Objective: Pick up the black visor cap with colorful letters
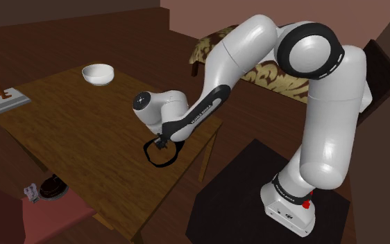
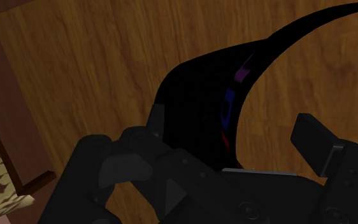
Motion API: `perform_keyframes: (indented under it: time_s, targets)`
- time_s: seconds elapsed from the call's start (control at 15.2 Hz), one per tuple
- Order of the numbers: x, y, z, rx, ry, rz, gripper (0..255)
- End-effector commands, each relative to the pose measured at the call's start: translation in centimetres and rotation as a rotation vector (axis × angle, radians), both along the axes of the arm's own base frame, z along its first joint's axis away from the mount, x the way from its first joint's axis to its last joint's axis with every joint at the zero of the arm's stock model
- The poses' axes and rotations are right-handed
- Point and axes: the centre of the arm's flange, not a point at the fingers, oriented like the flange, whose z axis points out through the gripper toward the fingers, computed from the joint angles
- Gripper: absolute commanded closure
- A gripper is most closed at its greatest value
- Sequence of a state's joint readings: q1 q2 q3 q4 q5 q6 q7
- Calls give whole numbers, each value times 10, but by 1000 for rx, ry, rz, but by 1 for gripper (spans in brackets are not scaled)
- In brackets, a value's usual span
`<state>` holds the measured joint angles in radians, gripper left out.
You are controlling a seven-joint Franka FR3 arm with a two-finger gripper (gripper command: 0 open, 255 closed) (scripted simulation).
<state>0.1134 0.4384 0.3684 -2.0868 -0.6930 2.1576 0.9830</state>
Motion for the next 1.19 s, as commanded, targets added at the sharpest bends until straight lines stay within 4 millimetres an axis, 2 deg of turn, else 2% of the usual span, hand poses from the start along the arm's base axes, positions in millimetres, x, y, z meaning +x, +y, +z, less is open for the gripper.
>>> perform_keyframes:
  time_s: [0.0,0.07,0.66,1.12]
  targets:
    - [-1,0,-4,0,0,0,0]
    - [-1,0,-4,0,0,0,255]
    - [-1,0,-4,0,0,0,255]
    - [-1,0,33,0,0,0,255]
